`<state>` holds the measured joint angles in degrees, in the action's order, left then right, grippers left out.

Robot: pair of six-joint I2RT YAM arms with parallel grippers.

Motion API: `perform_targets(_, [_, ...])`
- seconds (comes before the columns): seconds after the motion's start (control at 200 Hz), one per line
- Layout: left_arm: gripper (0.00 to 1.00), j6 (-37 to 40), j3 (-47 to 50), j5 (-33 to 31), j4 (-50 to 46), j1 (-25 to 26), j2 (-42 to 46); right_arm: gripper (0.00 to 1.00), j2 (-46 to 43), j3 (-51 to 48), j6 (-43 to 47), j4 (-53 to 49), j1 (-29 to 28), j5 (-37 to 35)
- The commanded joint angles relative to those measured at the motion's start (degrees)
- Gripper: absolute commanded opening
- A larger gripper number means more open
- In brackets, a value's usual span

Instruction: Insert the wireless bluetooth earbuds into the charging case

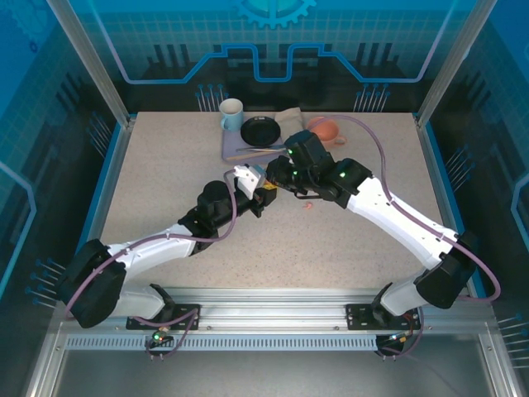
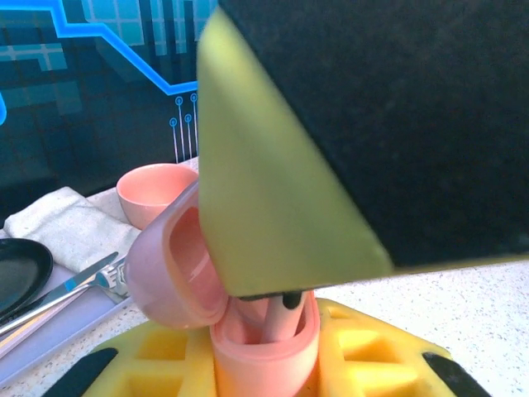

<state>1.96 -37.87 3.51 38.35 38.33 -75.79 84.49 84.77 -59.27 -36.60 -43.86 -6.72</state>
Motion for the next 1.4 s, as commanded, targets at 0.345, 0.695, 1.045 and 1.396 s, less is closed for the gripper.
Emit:
perform_targets(0.345, [0.00,0.8,-0.6,0.8,6.1,0.1,3.5,0.38,3.0,2.2,3.0,-4.9,-0.5,-0.3])
perform_targets(0.695, [0.00,0.0,0.8,0.2,7.1,0.1,3.4,0.66,2.8,6.8,5.8,-6.4,-1.3,-1.7])
perform_targets(1.045, [0.00,-0.1,1.1,-0.3,7.6,0.1,3.4,0.66,-1.3,5.8,3.7,-5.1,-2.6,0.5])
perform_targets(1.396, [0.00,-0.1,1.7,-0.1,7.8,0.1,3.3,0.66,-4.4,3.6,0.4,-1.9,-4.2,1.1])
